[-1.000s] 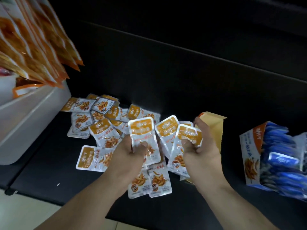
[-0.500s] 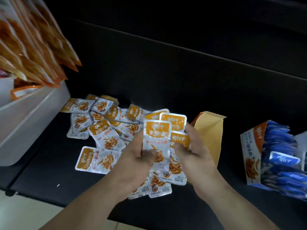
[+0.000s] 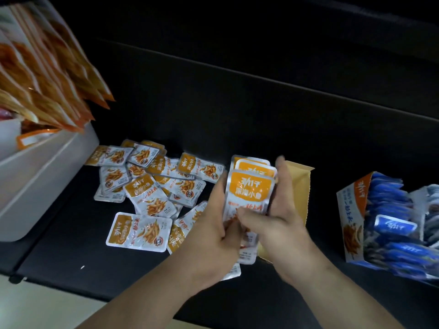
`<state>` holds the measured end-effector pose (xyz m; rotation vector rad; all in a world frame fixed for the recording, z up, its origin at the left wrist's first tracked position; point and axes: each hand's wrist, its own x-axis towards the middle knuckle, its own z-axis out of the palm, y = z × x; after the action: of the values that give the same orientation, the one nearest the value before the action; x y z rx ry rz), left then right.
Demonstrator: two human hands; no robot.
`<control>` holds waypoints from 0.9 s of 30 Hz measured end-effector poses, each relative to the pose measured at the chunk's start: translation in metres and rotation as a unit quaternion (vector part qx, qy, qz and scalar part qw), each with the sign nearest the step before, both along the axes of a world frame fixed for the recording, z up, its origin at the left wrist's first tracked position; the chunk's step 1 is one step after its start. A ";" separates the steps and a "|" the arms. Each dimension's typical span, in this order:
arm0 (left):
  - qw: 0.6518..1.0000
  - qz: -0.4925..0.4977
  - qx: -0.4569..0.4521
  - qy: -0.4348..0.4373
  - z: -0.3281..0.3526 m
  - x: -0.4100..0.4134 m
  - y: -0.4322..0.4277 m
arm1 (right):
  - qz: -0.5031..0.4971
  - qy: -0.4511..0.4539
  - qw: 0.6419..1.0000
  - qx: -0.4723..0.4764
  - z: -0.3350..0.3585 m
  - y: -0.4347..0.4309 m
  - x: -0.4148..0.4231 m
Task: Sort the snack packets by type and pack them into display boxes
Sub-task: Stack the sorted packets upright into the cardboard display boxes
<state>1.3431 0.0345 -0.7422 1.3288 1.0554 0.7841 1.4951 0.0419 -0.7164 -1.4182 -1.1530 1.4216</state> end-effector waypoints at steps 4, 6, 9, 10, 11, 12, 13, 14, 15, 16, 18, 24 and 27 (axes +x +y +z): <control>0.999 -0.013 0.012 0.045 0.003 0.016 -0.003 | 0.063 -0.061 0.996 0.022 0.026 0.007 0.032; 0.999 -0.021 0.007 0.038 0.005 0.021 -0.005 | 0.077 -0.096 0.992 0.027 0.031 0.005 0.040; 0.998 -0.034 -0.037 0.040 0.004 0.027 -0.006 | 0.028 -0.076 0.996 0.030 0.022 0.002 0.052; 0.997 -0.037 -0.058 0.043 0.002 0.029 -0.007 | 0.013 -0.053 0.998 0.026 0.019 0.001 0.056; 0.996 -0.035 -0.081 0.033 0.001 0.031 -0.008 | 0.004 -0.034 0.999 0.022 0.016 0.001 0.060; 0.994 -0.033 -0.105 0.015 0.000 0.033 -0.008 | 0.002 -0.017 1.000 0.019 0.013 0.002 0.065; 0.991 -0.032 -0.126 -0.006 -0.001 0.035 -0.008 | 0.004 0.000 1.000 0.014 0.011 0.002 0.070; 0.990 -0.031 -0.139 -0.020 -0.002 0.037 -0.008 | 0.011 0.016 1.000 0.010 0.011 0.002 0.073; 0.989 -0.033 -0.143 -0.025 -0.001 0.038 -0.007 | 0.019 0.026 0.999 0.007 0.011 0.002 0.076; 0.989 -0.037 -0.144 -0.024 -0.002 0.039 -0.006 | 0.027 0.029 0.999 0.006 0.011 0.002 0.079; 0.989 -0.034 -0.142 -0.024 -0.001 0.040 -0.003 | 0.043 0.023 0.999 0.004 0.011 0.002 0.083; 0.996 0.004 -0.085 -0.004 -0.001 0.047 0.001 | 0.022 0.101 0.995 -0.002 0.006 -0.001 0.087; 0.997 0.013 -0.079 -0.003 -0.003 0.048 -0.003 | -0.007 0.126 0.992 -0.004 0.006 -0.001 0.086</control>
<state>1.3908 0.0317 -0.7448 1.1801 1.1089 0.7077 1.5808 0.0407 -0.7105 -1.2088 -0.9735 1.5468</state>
